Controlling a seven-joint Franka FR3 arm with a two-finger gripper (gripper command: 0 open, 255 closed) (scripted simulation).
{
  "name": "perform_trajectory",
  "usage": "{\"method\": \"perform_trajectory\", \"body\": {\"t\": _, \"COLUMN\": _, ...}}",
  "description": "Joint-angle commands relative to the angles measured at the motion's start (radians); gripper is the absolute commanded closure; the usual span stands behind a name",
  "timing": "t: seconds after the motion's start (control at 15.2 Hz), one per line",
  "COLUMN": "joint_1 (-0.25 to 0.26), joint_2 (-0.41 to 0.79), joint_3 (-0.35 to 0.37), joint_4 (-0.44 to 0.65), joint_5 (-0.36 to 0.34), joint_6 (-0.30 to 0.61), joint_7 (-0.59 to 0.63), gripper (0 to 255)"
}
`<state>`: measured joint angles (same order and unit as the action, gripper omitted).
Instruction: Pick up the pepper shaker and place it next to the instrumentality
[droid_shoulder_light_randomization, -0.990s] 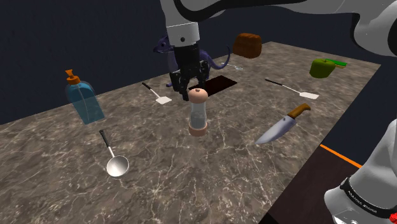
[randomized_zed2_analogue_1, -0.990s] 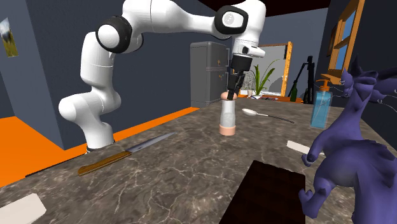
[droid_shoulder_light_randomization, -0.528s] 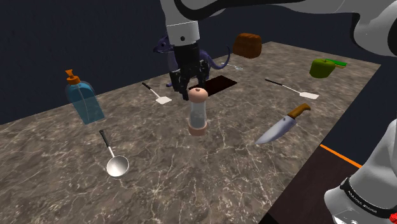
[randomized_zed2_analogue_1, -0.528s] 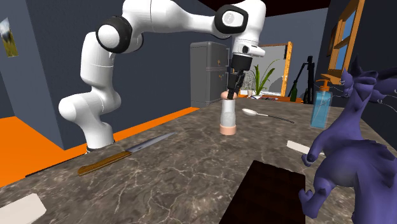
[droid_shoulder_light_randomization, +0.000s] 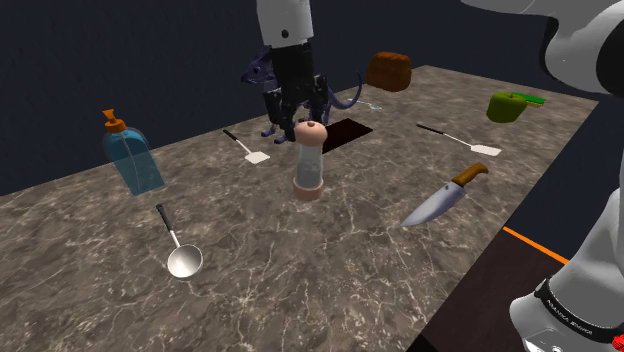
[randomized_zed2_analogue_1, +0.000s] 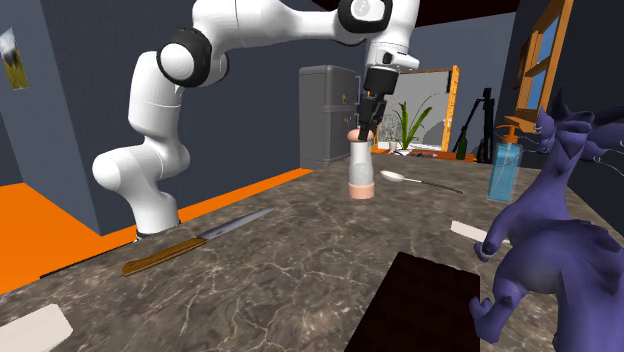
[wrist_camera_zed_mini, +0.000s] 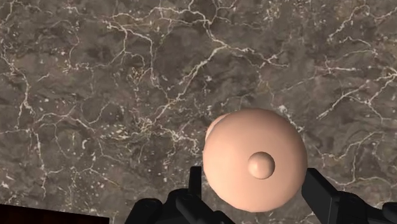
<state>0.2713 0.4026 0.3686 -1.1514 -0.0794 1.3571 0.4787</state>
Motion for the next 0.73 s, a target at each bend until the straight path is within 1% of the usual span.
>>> {"method": "perform_trajectory", "body": {"t": 0.0, "joint_1": 0.006, "joint_2": 0.011, "joint_3": 0.0, "joint_4": 0.044, "joint_5": -0.004, "joint_6": -0.034, "joint_7": 0.002, "gripper": 255}}
{"method": "perform_trajectory", "body": {"t": 0.4, "joint_1": 0.036, "joint_2": 0.07, "joint_3": 0.0, "joint_4": 0.221, "joint_5": -0.023, "joint_6": -0.151, "joint_7": 0.009, "gripper": 255}}
{"method": "perform_trajectory", "body": {"t": 0.53, "joint_1": -0.018, "joint_2": 0.002, "joint_3": -0.008, "joint_4": 0.116, "joint_5": -0.005, "joint_6": -0.115, "joint_7": -0.036, "gripper": 255}}
{"method": "perform_trajectory", "body": {"t": 0.66, "joint_1": -0.066, "joint_2": -0.055, "joint_3": -0.018, "joint_4": 0.035, "joint_5": 0.009, "joint_6": -0.089, "joint_7": -0.083, "gripper": 255}}
